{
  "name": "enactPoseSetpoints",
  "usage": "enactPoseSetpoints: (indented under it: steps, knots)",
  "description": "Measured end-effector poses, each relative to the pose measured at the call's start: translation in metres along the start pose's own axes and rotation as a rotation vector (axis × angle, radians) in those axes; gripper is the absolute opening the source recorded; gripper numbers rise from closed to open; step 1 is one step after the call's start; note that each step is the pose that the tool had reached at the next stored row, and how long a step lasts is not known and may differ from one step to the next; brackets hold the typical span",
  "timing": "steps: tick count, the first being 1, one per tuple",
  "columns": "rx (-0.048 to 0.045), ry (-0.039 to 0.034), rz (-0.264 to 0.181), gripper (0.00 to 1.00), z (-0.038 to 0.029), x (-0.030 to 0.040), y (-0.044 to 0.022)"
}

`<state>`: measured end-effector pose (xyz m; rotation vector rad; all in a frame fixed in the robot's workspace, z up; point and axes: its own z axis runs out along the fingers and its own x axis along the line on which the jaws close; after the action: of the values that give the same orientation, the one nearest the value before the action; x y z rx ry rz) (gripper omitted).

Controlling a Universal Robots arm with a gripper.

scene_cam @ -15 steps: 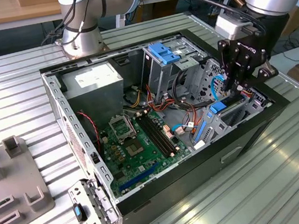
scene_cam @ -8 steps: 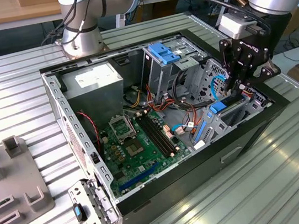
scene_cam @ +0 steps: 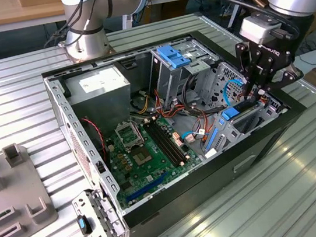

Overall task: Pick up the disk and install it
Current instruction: 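Insert the first disk wire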

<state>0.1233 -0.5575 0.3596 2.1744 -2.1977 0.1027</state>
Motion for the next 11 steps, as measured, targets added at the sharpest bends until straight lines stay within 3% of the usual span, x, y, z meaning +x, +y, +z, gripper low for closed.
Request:
enactPoseSetpoints:
  steps: [6,10,11]
  knots:
    - [0.0000,0.0006,0.000,0.30,0.0022,0.0267,-0.0003]
    - [0.0021,0.0003,-0.026,0.30,0.0023,0.0278,-0.0014]
    - [0.0031,-0.0001,-0.041,0.30,0.0025,0.0278,-0.0046]
